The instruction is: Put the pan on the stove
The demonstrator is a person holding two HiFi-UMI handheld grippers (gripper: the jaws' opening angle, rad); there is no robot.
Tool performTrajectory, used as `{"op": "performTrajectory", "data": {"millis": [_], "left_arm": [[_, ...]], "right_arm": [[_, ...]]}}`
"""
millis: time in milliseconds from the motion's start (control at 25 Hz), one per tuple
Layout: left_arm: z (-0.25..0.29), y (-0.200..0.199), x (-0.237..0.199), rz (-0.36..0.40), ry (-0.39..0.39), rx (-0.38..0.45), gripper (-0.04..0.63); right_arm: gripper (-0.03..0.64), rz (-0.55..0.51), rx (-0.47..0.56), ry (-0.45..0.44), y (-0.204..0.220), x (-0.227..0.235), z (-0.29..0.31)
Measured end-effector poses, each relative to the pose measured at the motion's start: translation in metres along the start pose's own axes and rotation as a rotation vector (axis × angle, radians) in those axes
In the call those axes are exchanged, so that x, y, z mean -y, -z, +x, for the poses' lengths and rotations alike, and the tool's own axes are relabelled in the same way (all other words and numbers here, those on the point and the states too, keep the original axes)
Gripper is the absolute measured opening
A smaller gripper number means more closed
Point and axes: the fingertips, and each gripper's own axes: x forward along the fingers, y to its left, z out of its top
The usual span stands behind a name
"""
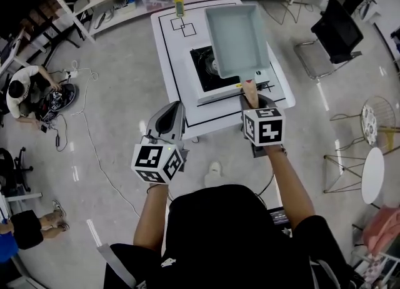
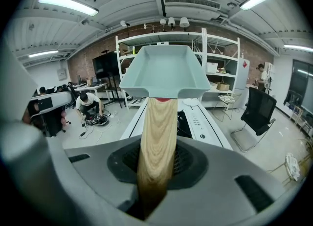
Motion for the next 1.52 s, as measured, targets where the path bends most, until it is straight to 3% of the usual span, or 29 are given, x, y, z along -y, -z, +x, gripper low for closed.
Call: {"op": "performTrajectory", "data": {"millis": [840,1520], "left_arm": [[0.044,0.021,-0.031,-0.020,-0.074,-0.059,0.011],[0.050,0.035,-0.050,-0.045,-0.110,-0.079,0.011]], "right_arm": [[0.072,-0.022,-0.224,-0.011,0.030,0.020,0.094],[0.074,-0.035,-0.386,0.015,0.064,0.025,0.133]]}}
